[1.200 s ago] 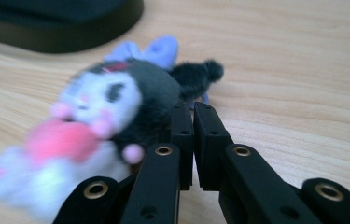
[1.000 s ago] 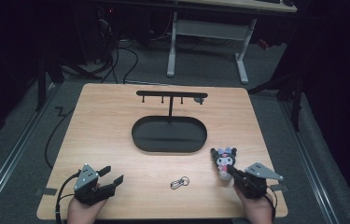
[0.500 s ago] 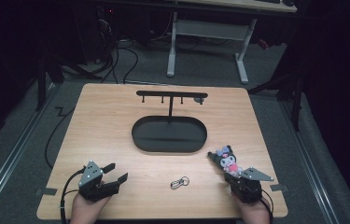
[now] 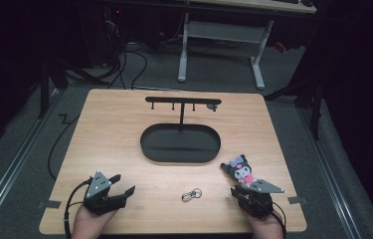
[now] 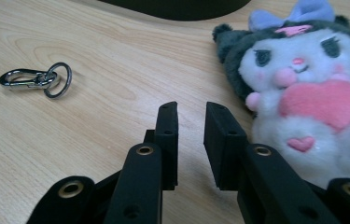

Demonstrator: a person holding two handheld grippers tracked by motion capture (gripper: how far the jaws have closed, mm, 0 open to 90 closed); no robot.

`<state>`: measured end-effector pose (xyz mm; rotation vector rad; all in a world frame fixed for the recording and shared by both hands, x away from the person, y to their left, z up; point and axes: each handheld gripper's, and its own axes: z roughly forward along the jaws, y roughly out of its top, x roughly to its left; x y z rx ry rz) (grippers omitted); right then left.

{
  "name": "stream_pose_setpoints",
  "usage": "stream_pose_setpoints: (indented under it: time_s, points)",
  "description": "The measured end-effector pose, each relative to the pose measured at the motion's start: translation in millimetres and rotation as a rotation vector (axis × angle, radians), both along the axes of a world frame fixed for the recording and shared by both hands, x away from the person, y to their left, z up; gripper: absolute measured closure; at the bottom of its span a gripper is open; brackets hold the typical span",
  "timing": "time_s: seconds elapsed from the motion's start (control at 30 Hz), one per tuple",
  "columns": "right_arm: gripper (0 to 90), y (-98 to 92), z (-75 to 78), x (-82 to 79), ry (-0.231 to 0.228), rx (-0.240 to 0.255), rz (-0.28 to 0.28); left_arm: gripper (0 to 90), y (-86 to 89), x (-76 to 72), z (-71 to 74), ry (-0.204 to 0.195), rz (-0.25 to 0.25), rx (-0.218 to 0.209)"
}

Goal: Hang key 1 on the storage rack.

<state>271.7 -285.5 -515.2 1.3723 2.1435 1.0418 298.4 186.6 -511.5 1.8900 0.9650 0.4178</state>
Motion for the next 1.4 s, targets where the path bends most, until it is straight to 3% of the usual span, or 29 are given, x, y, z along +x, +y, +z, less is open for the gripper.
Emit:
stream_pose_setpoints:
  time_s: [0.1, 0.13, 0.23, 0.33, 0.4, 0.43, 0.83, 1.13, 1.4]
  points:
    - [72.2, 3.2, -0.1, 0.4, 0.000, -0.017, 0.012, 34.0, 2.6, -1.1, -0.6, 0.020, 0.003, -0.016]
    - [71.7, 4.2, 0.4, 0.7, 0.004, -0.014, 0.012, 33.9, 3.4, -1.5, 4.0, -0.006, -0.004, 0.007]
    - [70.5, 7.0, 2.0, 3.1, 0.015, -0.012, 0.023, 33.4, 6.6, -1.3, 5.5, -0.016, -0.004, 0.001]
    - [65.4, 12.7, 6.6, 7.8, 0.017, -0.050, 0.043, 31.6, 11.4, -0.7, 2.1, -0.022, -0.009, 0.004]
    - [63.9, 16.0, 7.6, 10.9, 0.042, -0.066, 0.051, 30.1, 13.7, 1.1, 1.0, -0.023, -0.008, 0.007]
    - [61.4, 18.9, 7.7, 12.6, 0.076, -0.070, 0.051, 29.2, 14.8, 2.2, 0.7, -0.019, -0.010, 0.001]
    - [52.8, 27.0, 16.0, 24.2, 0.174, -0.103, 0.043, 27.8, 8.1, -0.3, -2.0, -0.034, -0.037, 0.025]
    - [48.8, 36.3, 21.4, 28.6, 0.194, -0.152, 0.088, 27.9, 8.6, -0.1, -2.9, -0.035, -0.040, 0.031]
    - [45.3, 44.1, 24.5, 32.7, 0.246, -0.204, 0.128, 27.9, 6.5, 0.0, -4.8, -0.028, -0.055, 0.040]
